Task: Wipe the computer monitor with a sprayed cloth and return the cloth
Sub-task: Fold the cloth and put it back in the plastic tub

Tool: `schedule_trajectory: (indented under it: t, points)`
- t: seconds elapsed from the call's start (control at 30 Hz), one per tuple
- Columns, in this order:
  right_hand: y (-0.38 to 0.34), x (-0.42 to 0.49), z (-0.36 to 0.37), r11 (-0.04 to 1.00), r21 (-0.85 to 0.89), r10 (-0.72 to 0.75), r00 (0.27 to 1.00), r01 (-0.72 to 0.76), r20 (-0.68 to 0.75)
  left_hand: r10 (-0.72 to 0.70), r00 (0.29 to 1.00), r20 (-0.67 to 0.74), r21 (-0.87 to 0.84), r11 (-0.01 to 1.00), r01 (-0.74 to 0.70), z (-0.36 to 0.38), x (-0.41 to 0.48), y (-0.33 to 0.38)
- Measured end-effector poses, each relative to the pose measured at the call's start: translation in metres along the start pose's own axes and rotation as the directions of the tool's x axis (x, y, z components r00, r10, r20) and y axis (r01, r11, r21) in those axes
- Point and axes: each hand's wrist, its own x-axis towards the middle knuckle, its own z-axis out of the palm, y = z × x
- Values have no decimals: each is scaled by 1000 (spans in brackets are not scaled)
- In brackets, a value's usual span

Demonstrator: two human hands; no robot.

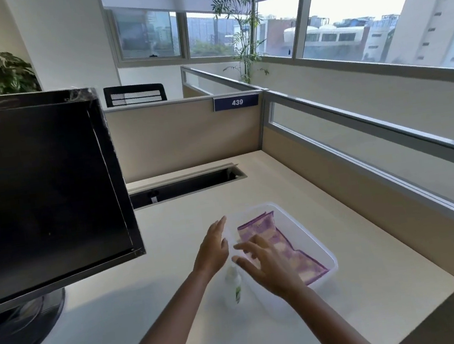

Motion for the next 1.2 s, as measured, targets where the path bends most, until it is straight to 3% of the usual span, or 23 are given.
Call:
schedule_trajectory:
  t: [0.17, 0.3, 0.43, 0.57, 0.77, 0.9, 1.1, 1.2]
  points:
    - [-15, -4, 7, 999, -37, -22, 997, 25, 79, -79, 997, 1, 12, 997, 79, -10, -16, -9]
    - [-19, -2, 10, 1000, 22, 14, 999, -15, 49, -105, 993, 57, -30, 994, 106, -19, -27, -14]
    - [-22, 4, 6, 996, 83, 23, 1000, -24, 13, -70, 972, 224, -318, 937, 141, -29, -35, -6]
    - [-30, 21, -15, 977, 210, 70, 986, -37, -149, 0, 955, 297, -496, 854, 155, -42, -36, 14]
    - [-42, 50, -60, 885, 465, 174, 934, -10, -311, 78, 955, 286, -478, 875, 72, -41, -22, 22]
    - [-38, 65, -75, 810, 586, 250, 915, -18, -318, 91, 981, 172, -413, 911, -12, -34, -10, 32]
    - [-25, 74, -68, 890, 428, 253, 952, -158, -174, 116, 984, 132, -390, 919, -56, -24, 6, 42]
    - [-18, 77, -57, 878, 430, 291, 948, -211, -128, 112, 987, 113, -339, 938, -68, -22, 12, 42]
